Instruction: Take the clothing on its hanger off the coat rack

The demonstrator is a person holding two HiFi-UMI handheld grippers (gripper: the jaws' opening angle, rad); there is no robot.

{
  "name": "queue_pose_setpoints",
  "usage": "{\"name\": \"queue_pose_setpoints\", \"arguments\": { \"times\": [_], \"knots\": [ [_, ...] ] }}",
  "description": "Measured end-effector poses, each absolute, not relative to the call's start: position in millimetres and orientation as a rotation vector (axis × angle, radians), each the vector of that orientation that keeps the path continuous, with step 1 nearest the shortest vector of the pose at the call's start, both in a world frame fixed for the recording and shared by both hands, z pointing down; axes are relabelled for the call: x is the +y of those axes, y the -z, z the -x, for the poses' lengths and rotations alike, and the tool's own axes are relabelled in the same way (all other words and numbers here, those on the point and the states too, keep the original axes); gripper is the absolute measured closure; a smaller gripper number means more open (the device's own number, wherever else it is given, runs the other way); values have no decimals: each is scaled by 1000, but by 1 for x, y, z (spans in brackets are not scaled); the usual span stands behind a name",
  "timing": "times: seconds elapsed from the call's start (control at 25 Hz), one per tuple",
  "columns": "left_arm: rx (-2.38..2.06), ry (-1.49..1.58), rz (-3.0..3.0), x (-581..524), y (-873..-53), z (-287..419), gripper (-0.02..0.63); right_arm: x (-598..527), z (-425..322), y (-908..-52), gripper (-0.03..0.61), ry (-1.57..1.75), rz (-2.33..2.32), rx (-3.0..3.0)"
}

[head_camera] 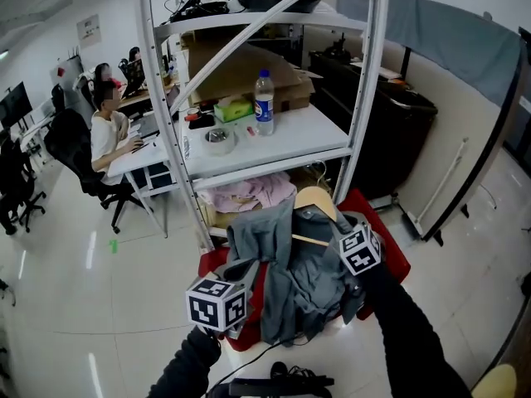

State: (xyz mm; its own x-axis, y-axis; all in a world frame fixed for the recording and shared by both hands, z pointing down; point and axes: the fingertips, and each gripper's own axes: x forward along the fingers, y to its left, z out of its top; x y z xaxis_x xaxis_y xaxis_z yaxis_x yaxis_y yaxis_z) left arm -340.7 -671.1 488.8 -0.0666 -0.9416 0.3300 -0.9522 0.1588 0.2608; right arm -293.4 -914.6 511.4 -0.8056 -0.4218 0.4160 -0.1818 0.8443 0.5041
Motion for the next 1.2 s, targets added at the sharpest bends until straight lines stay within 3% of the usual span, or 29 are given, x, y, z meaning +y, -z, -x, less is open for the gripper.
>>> {"name": "queue_pose_setpoints", "arguments": {
  "times": [0.52, 0.88, 1.2],
  "knots": [
    [-1986, -64, -1723, -686, -526, 349, 609, -926, 298, -653, 479, 427, -318, -2251],
    [-1948, -68, -1760, -713, -528, 334, 611, -957, 266, -625, 476, 410, -487, -2299],
    [-1952, -71, -1776, -738, -524, 326, 611, -935, 256, -552, 572, 259, -541, -2592]
  ]
}}
